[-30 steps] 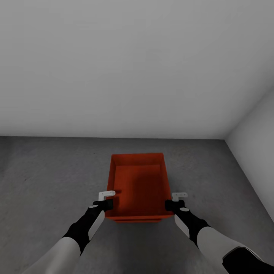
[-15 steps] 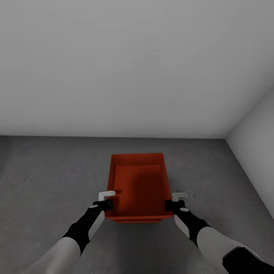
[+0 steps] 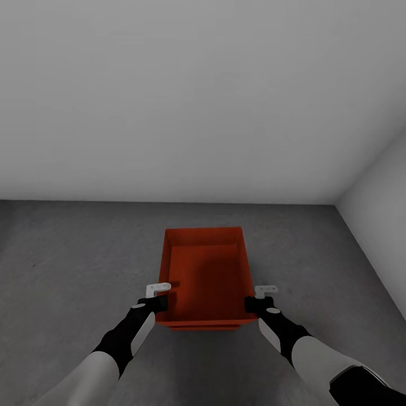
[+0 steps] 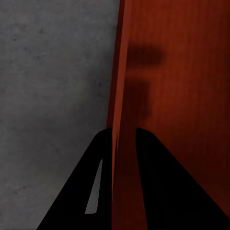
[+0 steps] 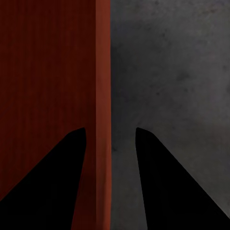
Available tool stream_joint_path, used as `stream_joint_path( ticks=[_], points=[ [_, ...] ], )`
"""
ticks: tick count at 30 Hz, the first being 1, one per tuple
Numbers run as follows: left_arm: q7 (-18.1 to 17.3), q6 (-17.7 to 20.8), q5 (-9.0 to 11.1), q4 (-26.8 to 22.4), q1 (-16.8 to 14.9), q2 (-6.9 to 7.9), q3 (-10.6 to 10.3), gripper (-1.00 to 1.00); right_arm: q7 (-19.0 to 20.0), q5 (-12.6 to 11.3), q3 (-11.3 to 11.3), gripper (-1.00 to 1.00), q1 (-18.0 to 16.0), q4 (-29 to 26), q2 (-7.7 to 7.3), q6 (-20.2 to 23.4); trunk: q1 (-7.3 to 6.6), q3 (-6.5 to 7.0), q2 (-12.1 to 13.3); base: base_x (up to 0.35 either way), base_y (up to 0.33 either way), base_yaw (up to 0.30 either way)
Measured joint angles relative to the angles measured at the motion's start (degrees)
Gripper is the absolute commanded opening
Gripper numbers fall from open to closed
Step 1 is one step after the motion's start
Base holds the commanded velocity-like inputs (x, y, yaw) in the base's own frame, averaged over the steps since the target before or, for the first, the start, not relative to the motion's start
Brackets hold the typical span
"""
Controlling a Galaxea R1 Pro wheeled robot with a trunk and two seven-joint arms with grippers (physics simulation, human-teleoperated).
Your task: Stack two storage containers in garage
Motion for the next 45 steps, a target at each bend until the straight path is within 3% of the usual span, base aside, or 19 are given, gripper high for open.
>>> stream_joint_path(
  ticks=[12,18,45],
  points=[
    [0.0,-0.1,0.0,0.0,0.0,0.00,0.0,-1.00,0.0,0.0,0.0,-1.00,0.0,0.0,-0.02,-0.1,2.64,-2.16,-4.8,0.000,0.000,0.000],
    [0.0,-0.2,0.0,0.0,0.0,0.00,0.0,-1.00,0.0,0.0,0.0,-1.00,0.0,0.0,0.00,-0.1,2.64,-2.16,-4.8,0.000,0.000,0.000],
    [0.0,-0.1,0.0,0.1,0.0,0.00,0.0,-1.00,0.0,0.1,0.0,-1.00,0.0,0.2,0.04,-0.1,8.57,-7.00,-15.6,0.000,0.000,0.000]
  ],
)
